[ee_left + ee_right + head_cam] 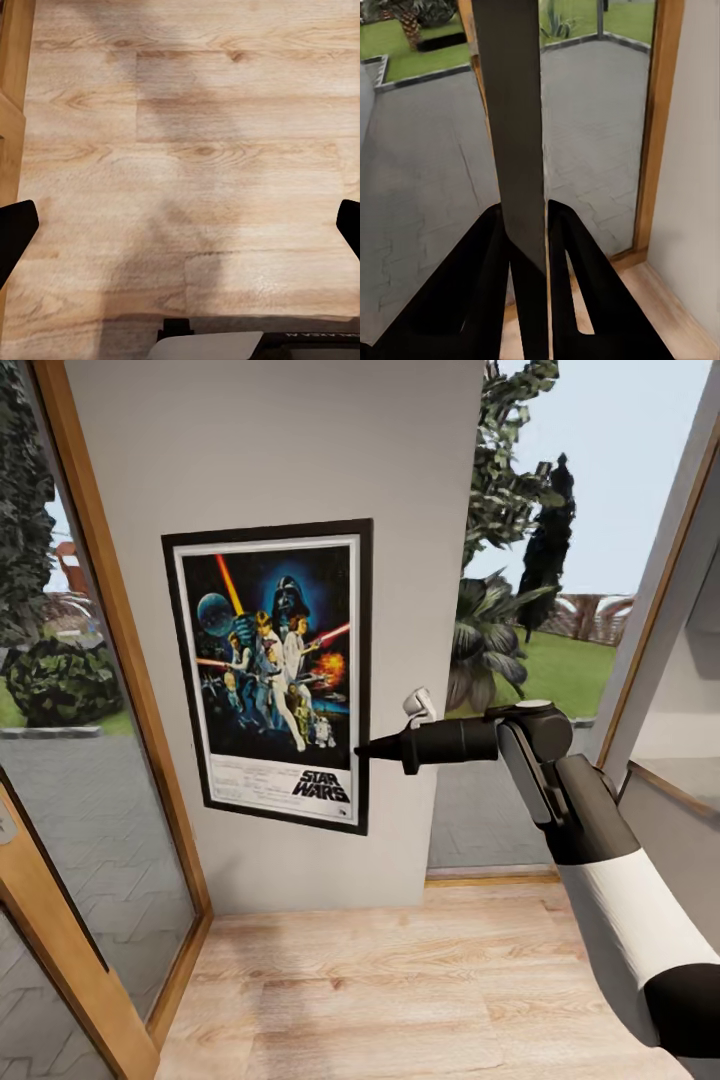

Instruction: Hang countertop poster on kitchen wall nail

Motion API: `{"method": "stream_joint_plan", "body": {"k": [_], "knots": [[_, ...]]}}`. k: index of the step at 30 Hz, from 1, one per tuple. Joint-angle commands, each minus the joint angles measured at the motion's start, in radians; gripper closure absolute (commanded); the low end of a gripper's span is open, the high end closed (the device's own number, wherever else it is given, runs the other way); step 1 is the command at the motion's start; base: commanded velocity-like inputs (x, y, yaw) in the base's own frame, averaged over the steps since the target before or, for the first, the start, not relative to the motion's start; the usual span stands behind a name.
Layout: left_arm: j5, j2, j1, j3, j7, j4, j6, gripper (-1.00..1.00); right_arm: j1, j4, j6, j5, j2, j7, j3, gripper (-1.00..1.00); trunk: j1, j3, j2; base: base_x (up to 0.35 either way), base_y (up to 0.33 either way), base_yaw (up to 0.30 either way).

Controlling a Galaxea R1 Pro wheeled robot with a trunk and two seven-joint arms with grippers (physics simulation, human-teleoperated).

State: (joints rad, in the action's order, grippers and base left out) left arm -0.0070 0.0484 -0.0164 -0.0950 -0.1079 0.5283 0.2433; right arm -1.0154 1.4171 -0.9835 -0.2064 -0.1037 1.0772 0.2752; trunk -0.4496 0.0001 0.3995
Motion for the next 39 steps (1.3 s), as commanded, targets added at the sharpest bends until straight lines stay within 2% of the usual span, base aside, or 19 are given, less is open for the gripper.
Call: {"method": "stream_joint_plan", "body": {"k": [1,7,16,21,39], "knots": [[-0.001,-0.001,0.000,-0.006,-0.009,0.001,0.001,-1.00,-0.002,-0.001,-0.004,-0.003,-0.001,0.008,0.001,1.00,0.000,0.000,0.001,0.000,0.000,0.000],[-0.001,-0.001,0.000,-0.006,-0.009,0.000,0.001,-1.00,-0.005,-0.001,-0.004,-0.026,-0.001,0.040,0.001,1.00,0.000,0.000,0.001,0.000,0.000,0.000],[-0.001,-0.001,0.000,-0.006,-0.010,0.000,0.001,-1.00,-0.005,0.009,-0.004,-0.044,0.004,0.055,0.002,1.00,0.000,0.000,0.001,0.000,0.000,0.000],[-0.001,-0.001,0.000,-0.006,-0.010,0.001,0.001,-1.00,-0.005,0.010,-0.004,-0.048,0.013,0.056,0.002,1.00,0.000,0.000,0.001,0.000,0.000,0.000],[-0.001,-0.001,0.000,-0.006,-0.010,0.001,0.001,-1.00,-0.012,0.011,-0.004,-0.048,0.016,0.055,0.002,1.00,0.000,0.000,0.001,0.000,0.000,0.000]]}}
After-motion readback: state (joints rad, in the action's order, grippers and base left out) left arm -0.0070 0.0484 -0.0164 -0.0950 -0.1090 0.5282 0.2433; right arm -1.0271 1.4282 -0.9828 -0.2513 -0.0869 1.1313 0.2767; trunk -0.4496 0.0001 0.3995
